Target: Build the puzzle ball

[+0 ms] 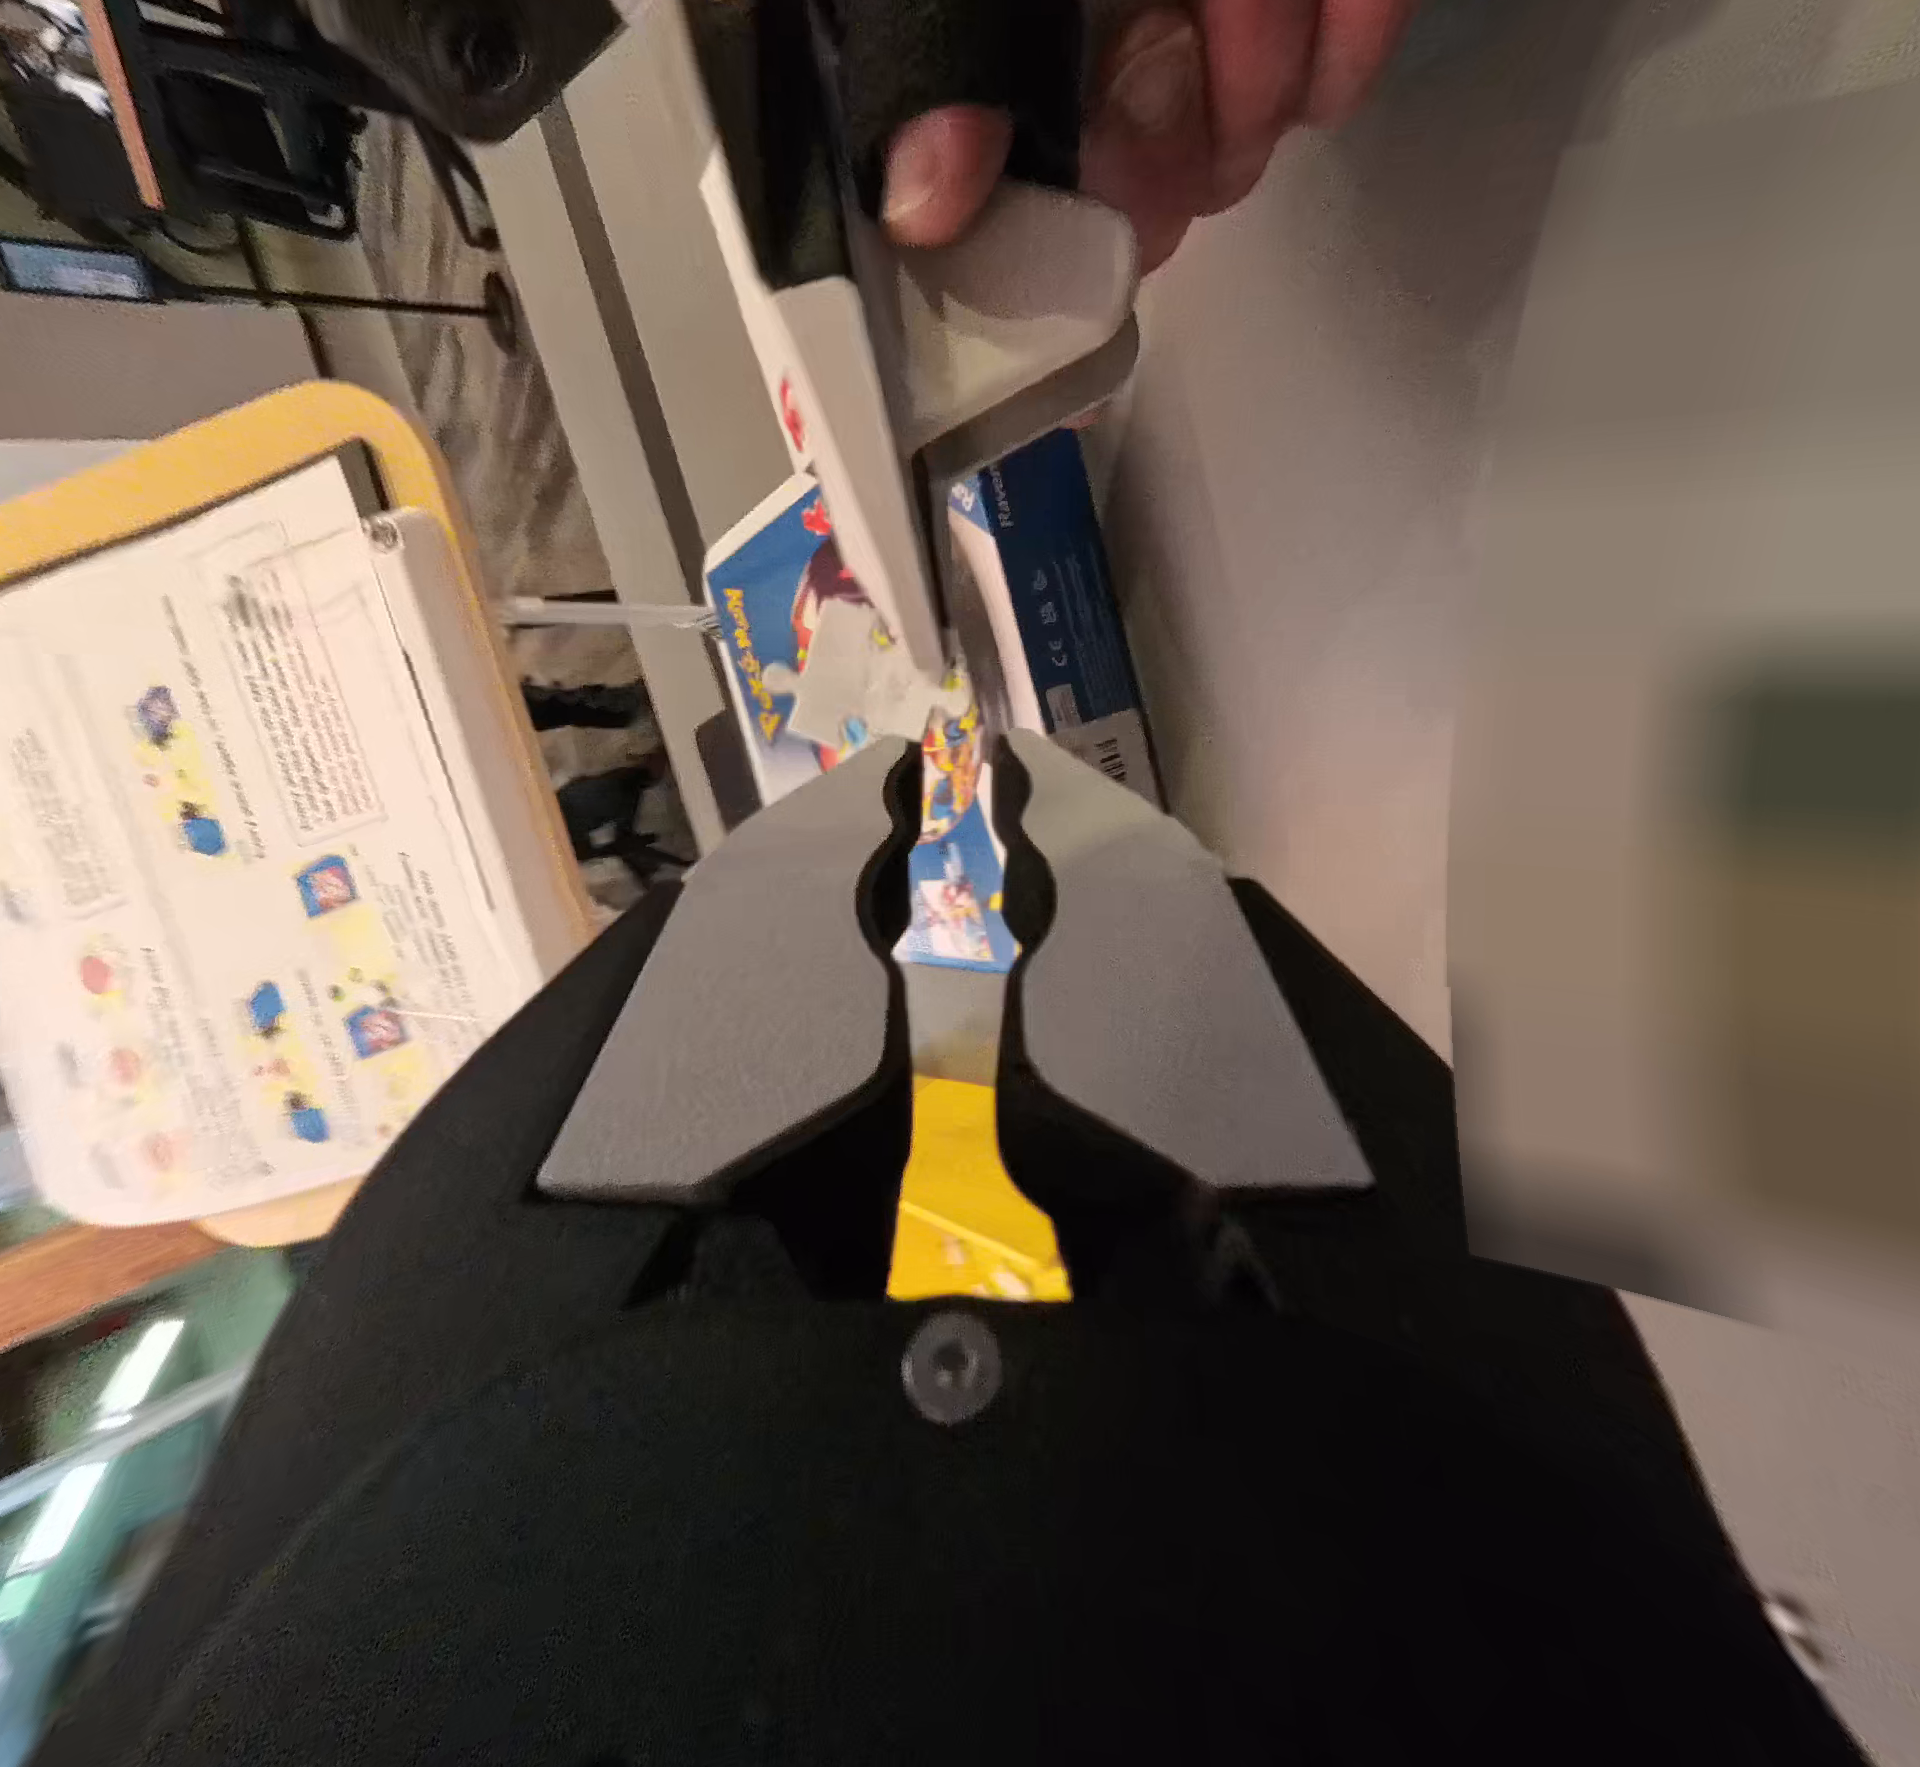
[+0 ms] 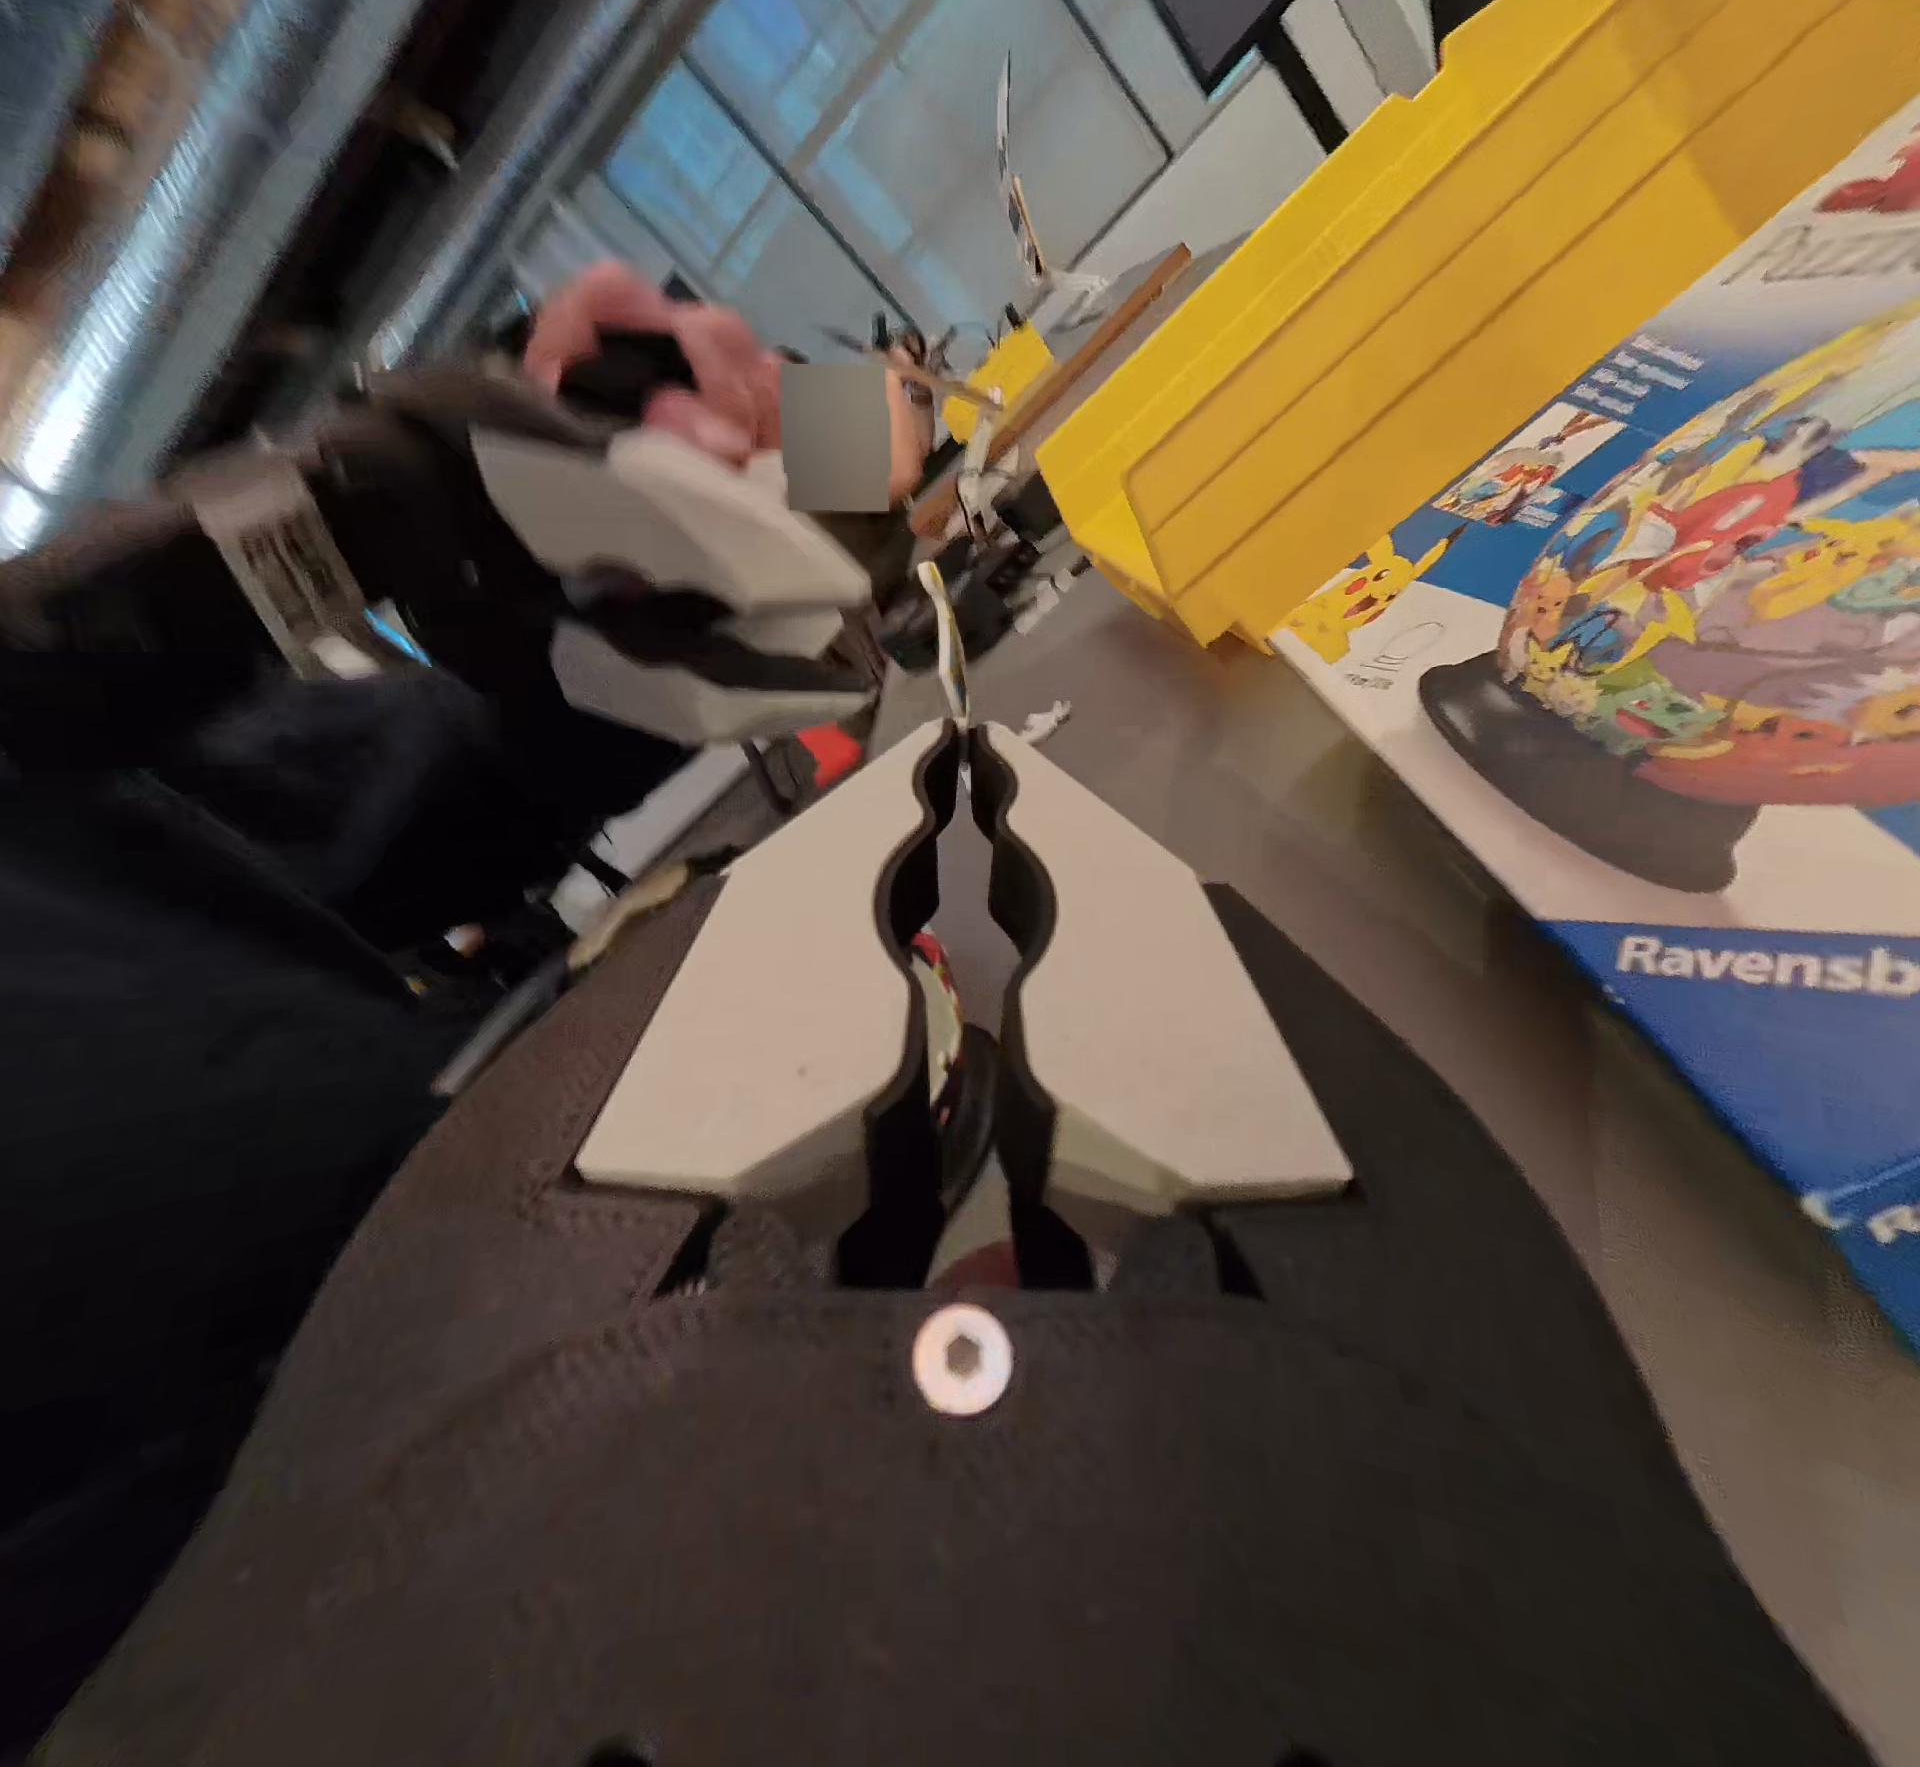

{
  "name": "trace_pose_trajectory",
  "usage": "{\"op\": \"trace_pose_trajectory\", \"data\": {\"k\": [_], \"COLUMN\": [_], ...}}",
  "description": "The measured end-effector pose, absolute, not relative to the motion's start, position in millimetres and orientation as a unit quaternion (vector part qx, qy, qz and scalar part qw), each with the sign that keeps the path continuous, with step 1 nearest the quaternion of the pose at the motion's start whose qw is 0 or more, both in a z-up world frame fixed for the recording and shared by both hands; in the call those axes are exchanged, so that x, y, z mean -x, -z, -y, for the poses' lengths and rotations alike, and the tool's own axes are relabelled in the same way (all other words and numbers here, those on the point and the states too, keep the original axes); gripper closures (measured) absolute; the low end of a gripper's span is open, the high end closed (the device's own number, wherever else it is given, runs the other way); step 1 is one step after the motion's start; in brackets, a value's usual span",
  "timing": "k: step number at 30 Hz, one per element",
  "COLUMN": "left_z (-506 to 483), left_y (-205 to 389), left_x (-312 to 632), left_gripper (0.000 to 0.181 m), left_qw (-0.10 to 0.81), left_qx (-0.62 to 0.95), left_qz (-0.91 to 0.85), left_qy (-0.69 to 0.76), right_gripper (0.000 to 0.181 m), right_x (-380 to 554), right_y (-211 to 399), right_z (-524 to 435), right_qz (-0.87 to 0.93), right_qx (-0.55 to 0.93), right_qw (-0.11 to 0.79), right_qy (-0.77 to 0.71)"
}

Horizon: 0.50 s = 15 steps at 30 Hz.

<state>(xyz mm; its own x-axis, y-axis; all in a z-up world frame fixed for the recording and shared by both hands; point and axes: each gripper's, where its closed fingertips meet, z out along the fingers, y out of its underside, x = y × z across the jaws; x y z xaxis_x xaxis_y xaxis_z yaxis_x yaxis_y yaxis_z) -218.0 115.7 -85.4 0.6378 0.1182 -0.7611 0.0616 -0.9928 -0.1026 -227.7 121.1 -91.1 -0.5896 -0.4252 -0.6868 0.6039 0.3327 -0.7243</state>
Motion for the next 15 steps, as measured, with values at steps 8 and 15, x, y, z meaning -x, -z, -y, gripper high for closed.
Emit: {"op": "trace_pose_trajectory", "data": {"k": [8,15], "left_z": [-127,-143], "left_y": [79,75], "left_x": [220,216], "left_gripper": [0.153,0.179], "left_qw": [0.191,0.311], "left_qx": [0.911,0.888], "left_qz": [0.214,0.260], "left_qy": [-0.295,-0.216], "right_gripper": [0.181,0.180], "right_x": [198,202], "right_y": [92,87], "right_z": [-129,-132], "right_qz": [-0.732,-0.729], "right_qx": [0.051,0.058], "right_qw": [0.372,0.338], "right_qy": [0.568,0.592]}}
